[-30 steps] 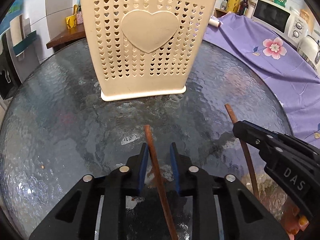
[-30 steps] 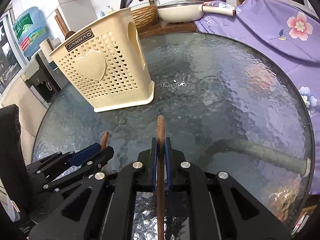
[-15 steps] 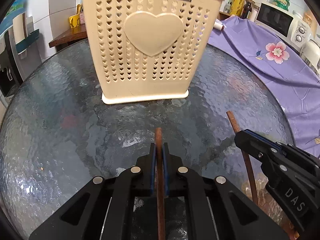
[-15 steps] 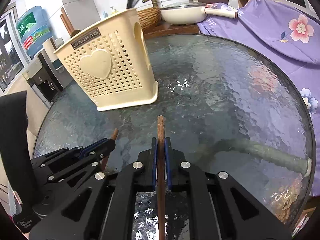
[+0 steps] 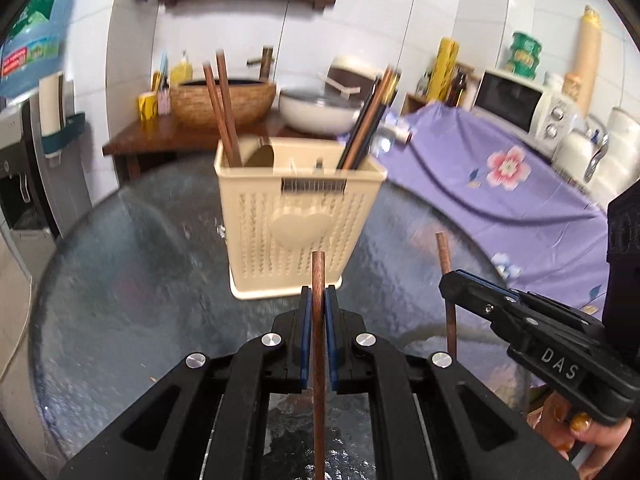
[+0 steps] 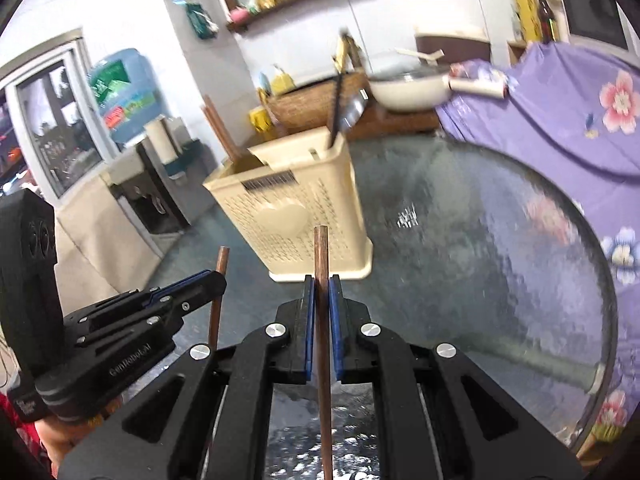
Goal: Organize utensils
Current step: 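Lift and carry both wooden chopsticks over the cream basket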
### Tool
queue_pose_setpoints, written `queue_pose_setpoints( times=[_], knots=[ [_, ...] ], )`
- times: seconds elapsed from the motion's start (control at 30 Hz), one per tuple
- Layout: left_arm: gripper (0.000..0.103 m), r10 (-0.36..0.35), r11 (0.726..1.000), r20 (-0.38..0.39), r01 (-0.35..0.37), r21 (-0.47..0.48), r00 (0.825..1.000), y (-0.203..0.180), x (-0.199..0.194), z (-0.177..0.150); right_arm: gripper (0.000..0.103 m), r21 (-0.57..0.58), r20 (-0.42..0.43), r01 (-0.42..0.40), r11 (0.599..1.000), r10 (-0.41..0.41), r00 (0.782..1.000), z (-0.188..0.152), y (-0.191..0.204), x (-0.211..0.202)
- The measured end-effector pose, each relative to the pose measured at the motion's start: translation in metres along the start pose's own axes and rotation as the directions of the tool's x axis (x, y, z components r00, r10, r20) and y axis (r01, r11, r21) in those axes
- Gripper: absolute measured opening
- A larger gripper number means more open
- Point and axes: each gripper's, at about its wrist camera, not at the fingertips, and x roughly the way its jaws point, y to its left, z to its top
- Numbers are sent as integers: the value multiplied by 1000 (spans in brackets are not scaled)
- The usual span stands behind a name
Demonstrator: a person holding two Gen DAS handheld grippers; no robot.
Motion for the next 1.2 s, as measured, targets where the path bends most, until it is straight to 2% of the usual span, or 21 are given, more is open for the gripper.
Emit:
queue_pose_setpoints(
  times=[0.37, 0.87, 1.07, 1.2],
  knots=[
    [7, -66, 998, 96, 64, 23, 993, -4, -59, 14, 7, -94, 84, -75, 993, 83, 993, 18, 32, -62],
    [7, -22, 997, 175, 9, 71, 984, -10, -82, 30, 7, -169, 91, -71, 983, 87, 992, 38, 54, -73],
    [6, -39, 997, 196, 24, 79, 980, -9, -89, 56, 7, -165, 86, -88, 982, 103, 991, 62, 58, -72],
    [7, -44, 996, 236, 24, 86, 971, -9, -102, 92, 7, -153, 115, -94, 984, 113, 987, 92, 60, -78]
  ],
)
